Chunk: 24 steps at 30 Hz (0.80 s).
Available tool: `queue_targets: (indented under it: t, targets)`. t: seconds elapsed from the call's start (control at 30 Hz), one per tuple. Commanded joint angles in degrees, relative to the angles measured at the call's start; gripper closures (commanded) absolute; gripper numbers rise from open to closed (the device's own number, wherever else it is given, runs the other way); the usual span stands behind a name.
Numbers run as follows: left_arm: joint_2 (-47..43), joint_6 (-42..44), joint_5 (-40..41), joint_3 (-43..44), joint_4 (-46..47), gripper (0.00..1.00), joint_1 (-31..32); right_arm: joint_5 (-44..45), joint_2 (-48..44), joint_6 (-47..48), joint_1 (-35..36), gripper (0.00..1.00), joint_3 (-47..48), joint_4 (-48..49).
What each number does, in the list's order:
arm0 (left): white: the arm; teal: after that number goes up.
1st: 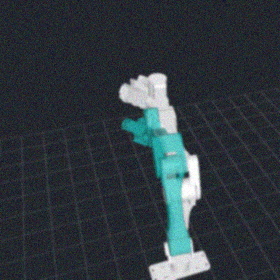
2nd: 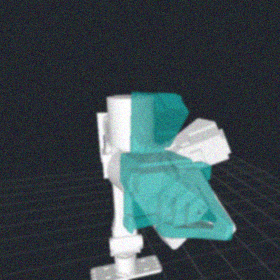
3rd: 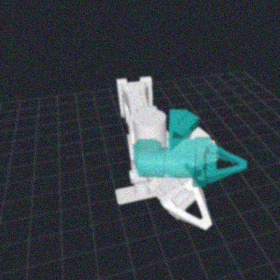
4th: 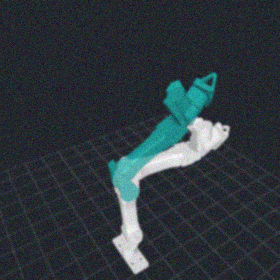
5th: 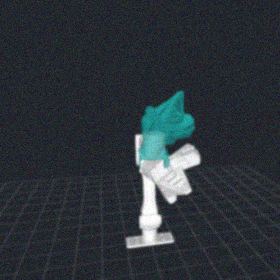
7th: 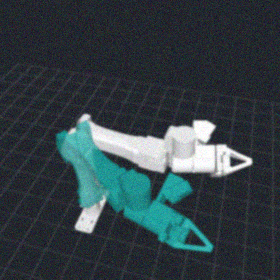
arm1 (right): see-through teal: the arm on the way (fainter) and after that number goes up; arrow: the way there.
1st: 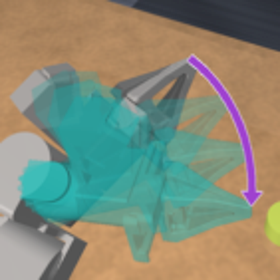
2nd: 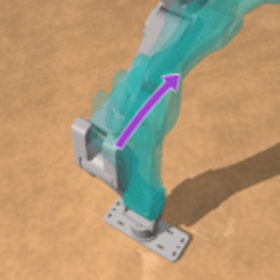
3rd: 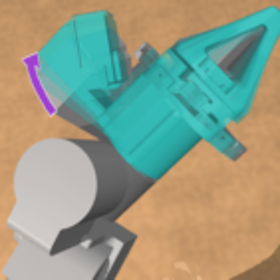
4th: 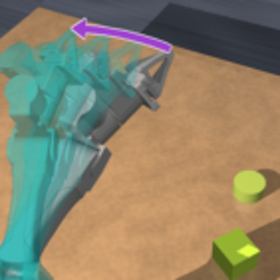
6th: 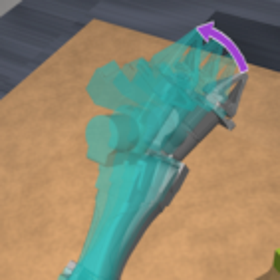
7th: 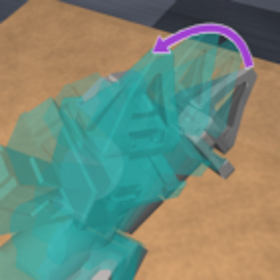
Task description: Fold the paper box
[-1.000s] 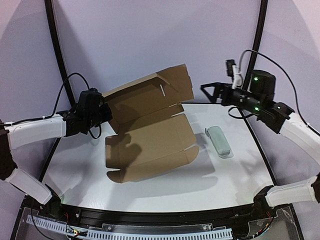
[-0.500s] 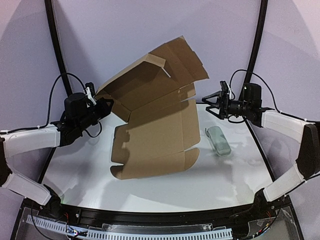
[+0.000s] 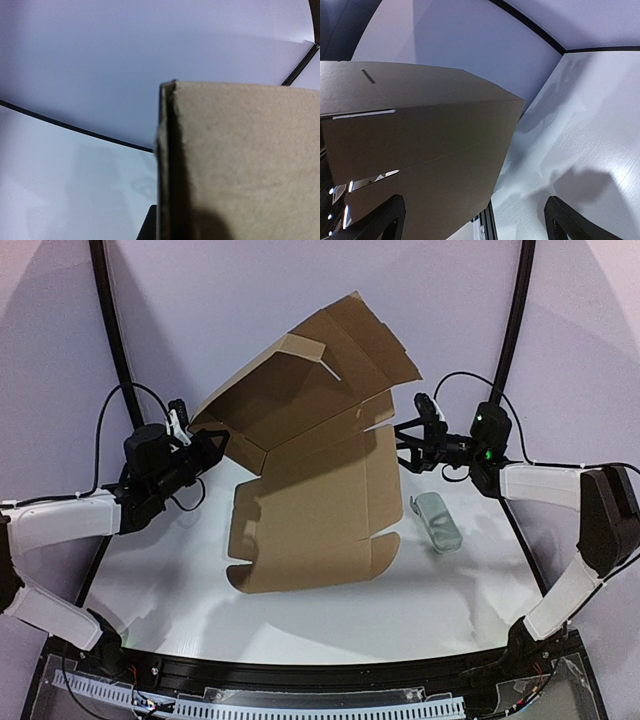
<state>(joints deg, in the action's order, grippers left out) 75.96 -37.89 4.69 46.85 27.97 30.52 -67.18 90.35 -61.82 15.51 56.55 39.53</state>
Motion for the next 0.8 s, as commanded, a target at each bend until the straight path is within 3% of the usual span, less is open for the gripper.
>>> queue_targets:
  t: [0.0, 0.77]
  targets:
    - [-0.47, -1.23, -0.4, -1.09, 2.75, 0.99, 0.0, -2.16, -0.08, -2.87, 1.09, 0.02, 1.61, 6.64]
    - [0.03, -2.13, -0.58, -1.5, 1.16, 0.99, -0.03, 2.32, 2.76, -6.74, 6.32, 0.02, 7.36, 9.36]
